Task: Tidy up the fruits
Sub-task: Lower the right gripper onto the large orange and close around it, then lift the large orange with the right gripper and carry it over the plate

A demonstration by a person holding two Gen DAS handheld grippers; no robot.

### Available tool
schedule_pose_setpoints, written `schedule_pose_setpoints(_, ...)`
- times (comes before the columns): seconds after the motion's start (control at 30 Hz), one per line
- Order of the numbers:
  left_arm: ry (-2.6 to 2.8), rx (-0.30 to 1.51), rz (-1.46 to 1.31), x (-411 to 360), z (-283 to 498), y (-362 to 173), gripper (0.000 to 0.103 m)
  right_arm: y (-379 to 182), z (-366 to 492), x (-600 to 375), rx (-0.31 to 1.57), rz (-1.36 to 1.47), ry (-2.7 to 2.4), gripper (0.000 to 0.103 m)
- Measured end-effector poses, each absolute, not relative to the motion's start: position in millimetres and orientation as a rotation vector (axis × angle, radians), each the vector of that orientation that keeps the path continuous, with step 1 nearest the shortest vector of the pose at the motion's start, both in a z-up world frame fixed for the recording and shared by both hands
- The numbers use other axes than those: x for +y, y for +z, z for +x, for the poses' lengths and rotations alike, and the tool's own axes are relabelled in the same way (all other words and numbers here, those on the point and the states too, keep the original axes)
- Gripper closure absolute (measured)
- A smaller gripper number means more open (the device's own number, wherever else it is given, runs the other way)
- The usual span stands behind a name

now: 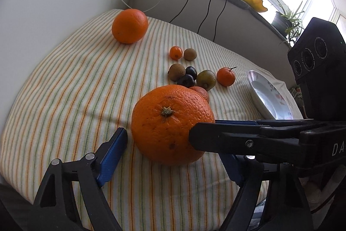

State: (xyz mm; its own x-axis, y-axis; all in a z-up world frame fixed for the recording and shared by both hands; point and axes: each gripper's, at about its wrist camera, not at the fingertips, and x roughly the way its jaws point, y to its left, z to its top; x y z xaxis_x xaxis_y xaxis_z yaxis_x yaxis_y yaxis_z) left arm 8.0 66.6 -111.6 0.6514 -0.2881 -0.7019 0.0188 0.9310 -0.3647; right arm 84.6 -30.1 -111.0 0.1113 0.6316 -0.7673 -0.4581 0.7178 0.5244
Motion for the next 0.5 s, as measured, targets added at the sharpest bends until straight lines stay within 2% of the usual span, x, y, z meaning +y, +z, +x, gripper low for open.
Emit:
schedule_pose_setpoints(0.13,-0.183,0.845,-0.346,66.0,6.7,-111.0,0.027,-112.4,85.7,-28.5,1.227,0.175,0.818,0.048)
schedule_pose_setpoints(0.5,-0.160,0.840,-0.323,60.1,4.1,-105.6,0.028,-104.6,76.3,-28.3,1.199,0.130,0.826,0.051)
